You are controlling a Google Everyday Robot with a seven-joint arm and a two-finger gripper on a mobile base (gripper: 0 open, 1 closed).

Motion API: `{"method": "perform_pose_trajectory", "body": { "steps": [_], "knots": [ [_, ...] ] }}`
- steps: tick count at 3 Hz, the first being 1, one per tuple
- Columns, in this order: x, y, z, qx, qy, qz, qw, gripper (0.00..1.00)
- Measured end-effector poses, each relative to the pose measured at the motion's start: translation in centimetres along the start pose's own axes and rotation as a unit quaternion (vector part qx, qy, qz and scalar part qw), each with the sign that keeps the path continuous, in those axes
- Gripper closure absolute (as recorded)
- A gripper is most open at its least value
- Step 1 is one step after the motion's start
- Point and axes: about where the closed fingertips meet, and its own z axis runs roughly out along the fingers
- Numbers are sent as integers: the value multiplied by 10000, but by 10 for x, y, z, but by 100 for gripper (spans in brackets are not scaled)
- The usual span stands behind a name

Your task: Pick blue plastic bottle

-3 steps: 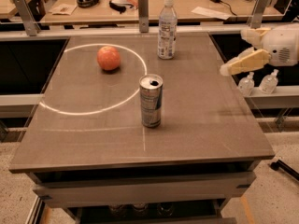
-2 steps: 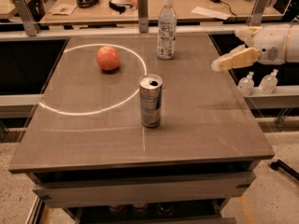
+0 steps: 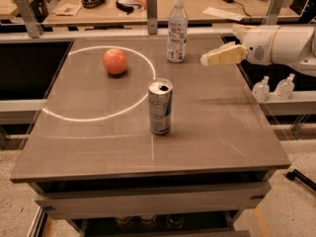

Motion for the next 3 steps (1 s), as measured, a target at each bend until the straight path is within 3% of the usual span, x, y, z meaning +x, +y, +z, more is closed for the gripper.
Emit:
{"method": "perform_pose_trajectory", "body": {
  "steps": [3],
  "knots": [
    [-7,-10,90,-430,-272,165,9986,0]
  ]
}}
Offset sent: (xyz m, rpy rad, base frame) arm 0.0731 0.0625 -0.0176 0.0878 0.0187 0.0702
